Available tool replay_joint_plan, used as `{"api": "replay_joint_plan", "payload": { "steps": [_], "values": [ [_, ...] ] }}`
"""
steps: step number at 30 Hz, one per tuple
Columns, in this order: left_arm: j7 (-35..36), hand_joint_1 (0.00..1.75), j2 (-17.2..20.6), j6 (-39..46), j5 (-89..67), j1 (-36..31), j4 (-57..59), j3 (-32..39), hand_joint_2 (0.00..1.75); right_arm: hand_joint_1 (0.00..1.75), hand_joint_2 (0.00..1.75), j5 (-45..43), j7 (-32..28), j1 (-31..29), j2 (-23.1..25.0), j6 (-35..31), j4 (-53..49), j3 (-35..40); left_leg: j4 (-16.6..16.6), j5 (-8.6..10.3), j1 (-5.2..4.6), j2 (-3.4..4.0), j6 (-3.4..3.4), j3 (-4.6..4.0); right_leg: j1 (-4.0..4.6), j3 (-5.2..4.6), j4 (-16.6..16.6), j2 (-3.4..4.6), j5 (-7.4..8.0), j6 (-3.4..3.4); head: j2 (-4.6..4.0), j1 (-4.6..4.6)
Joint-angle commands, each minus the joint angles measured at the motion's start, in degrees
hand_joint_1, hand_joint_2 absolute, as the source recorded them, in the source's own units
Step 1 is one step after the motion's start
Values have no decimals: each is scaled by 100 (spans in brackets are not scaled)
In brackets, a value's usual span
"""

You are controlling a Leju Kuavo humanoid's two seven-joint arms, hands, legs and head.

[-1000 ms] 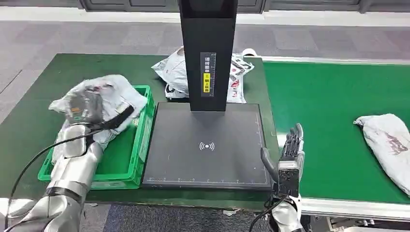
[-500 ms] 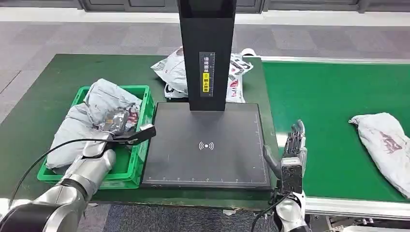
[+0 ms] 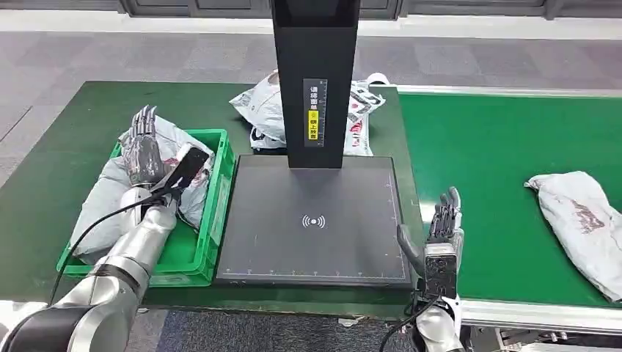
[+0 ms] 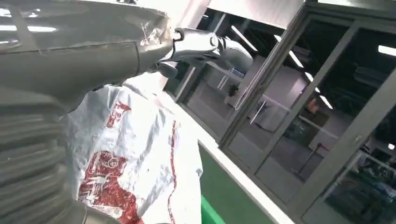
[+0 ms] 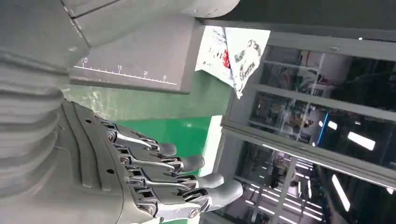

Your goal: Moved the parcel from conveyor to table for the left to box.

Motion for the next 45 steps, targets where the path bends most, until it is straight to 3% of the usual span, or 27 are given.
{"api": "replay_joint_plan", "payload": {
  "steps": [1, 3, 6, 18, 21, 24, 25, 30, 36, 40, 45],
  "values": [
    [9, 0, -109, 5, 26, -146, 127, 245, 175, 0, 175, -37, -2, -92, 60, -2, 134, -199, -1, 2, 2, -2, 0, -3, 3, -2, -2, -4, 1, -3, 0, 0],
    [9, 0, -109, 5, 26, -146, 127, 245, 175, 0, 175, -37, -2, -92, 60, -2, 134, -199, -2, 3, 6, -3, -1, -4, 6, -1, -5, -6, 2, -4, 0, 0],
    [-833, 0, -199, 77, 1194, -54, -85, 245, 175, 0, 175, -149, -80, -169, 21, 20, 252, -154, -3, 3, 6, -5, 0, -3, 7, 1, -7, -8, 2, -3, 0, 0],
    [-833, 0, -199, 77, 1194, -54, -85, 245, 175, 0, 175, -149, -80, -169, 21, 20, 252, -154, -3, 2, 4, -1, 0, -4, 5, -1, -5, -3, 3, -3, 0, 0],
    [-1597, 0, -409, -858, 2673, 130, -455, 225, 175, 0, 175, -143, -109, -368, -52, -39, 480, -23, -2, 2, 5, -2, 0, -4, 6, 1, -7, -4, 4, -2, 0, 0],
    [-1673, 0, -647, -1824, 3387, 416, -865, -426, 175, 0, 175, -136, -109, -590, -121, 47, 716, 140, -2, 2, 2, -3, 2, -2, 3, 1, -5, -4, 2, 0, 0, 0],
    [-1574, 0, -716, -2528, 3913, 488, -944, -584, 175, 0, 175, -162, -109, -659, -126, 72, 762, 192, -9, 5, 5, 1, 3, 0, 6, 5, -15, -1, 8, -1, 0, 0],
    [-1567, 0, -1162, -3450, 4522, 687, -657, -1621, 175, 0, 175, -280, -109, -1103, -28, 251, 1265, 422, -6, 7, 2, -16, 8, -2, 3, 11, -16, -18, 6, 1, 0, 0],
    [-1850, 0, -1557, -3211, 4511, 903, -280, -2312, 175, 0, 175, -685, -109, -1148, 82, 867, 1602, 587, -13, 7, -1, -19, 6, 3, -1, 20, -27, -20, 10, 4, 0, 0],
    [-1915, 0, -1842, -2580, 4486, 939, 310, -2724, 175, 0, 175, -431, -109, -1218, 187, 519, 1845, 743, -7, 0, -3, -14, 7, 1, -3, 13, -17, -15, 4, 5, 0, 0],
    [-2002, 0, -1808, -2547, 4590, 966, 365, -2807, 175, 0, 175, -465, -109, -1211, 168, 526, 1838, 763, -13, 1, 0, 0, 7, 1, 2, 9, -24, -2, 10, 3, 0, 0]
  ]
}}
